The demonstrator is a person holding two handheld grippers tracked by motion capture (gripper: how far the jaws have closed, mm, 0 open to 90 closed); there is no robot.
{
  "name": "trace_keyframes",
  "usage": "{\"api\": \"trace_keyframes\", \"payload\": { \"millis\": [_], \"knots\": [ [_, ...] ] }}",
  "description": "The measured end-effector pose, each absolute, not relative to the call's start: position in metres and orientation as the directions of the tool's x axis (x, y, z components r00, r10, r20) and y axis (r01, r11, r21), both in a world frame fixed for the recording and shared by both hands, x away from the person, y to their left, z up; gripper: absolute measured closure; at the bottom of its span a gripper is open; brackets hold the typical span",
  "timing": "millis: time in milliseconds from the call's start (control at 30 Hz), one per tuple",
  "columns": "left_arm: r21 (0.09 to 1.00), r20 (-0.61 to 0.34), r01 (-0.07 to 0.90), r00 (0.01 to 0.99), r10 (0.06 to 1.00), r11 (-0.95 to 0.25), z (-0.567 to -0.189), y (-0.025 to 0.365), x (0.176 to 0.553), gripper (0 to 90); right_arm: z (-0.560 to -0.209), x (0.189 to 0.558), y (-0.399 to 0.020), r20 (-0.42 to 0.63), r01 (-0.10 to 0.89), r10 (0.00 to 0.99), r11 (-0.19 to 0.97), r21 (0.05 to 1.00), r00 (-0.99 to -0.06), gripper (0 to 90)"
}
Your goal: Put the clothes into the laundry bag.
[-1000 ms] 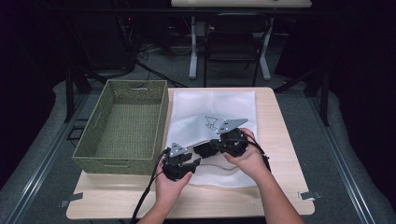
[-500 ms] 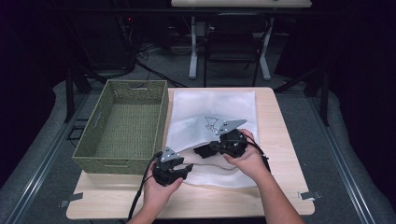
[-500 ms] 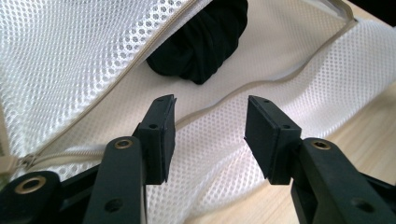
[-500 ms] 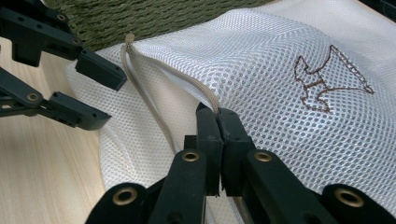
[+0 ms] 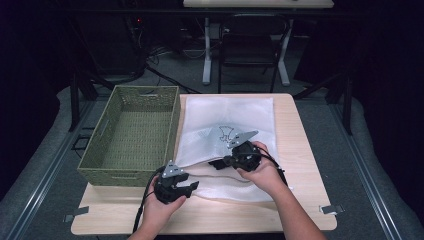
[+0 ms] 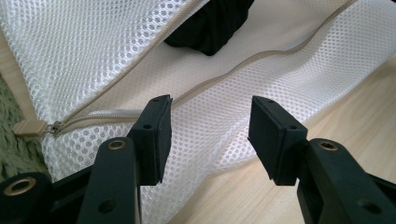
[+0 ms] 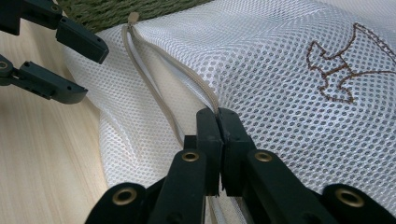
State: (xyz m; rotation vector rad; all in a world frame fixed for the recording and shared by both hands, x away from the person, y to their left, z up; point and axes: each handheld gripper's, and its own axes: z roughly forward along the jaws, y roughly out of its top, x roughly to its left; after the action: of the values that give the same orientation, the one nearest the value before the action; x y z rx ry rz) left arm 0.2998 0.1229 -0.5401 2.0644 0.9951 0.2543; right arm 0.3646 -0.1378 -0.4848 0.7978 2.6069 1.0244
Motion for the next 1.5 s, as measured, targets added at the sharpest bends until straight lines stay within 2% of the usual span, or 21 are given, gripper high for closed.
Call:
{"api": "trace_keyframes", "payload": {
  "millis": [367, 600, 733, 967, 1500],
  "knots": [
    [0.758, -0.171, 0.555, 0.675, 0.718, -0.342, -0.540, 0.126, 0.295, 49.6, -0.495, 0.356, -0.138, -0.038, 0.399, 0.556, 0.640, 0.656, -0.830, 88.9],
    [0.768, -0.149, 0.538, 0.678, 0.720, -0.348, -0.537, 0.122, 0.293, 49.4, -0.506, 0.350, -0.149, -0.015, 0.407, 0.550, 0.635, 0.657, -0.835, 88.9],
    [0.770, -0.146, 0.528, 0.693, 0.706, -0.359, -0.535, 0.115, 0.295, 45.8, -0.510, 0.348, -0.153, 0.001, 0.417, 0.555, 0.623, 0.662, -0.832, 88.9],
    [0.763, -0.091, 0.495, 0.719, 0.689, -0.416, -0.533, 0.101, 0.300, 45.2, -0.519, 0.347, -0.153, 0.000, 0.419, 0.555, 0.628, 0.657, -0.832, 88.7],
    [0.742, -0.120, 0.525, 0.715, 0.689, -0.416, -0.546, 0.097, 0.307, 45.2, -0.543, 0.349, -0.148, -0.005, 0.439, 0.561, 0.652, 0.618, -0.827, 88.9]
  ]
}}
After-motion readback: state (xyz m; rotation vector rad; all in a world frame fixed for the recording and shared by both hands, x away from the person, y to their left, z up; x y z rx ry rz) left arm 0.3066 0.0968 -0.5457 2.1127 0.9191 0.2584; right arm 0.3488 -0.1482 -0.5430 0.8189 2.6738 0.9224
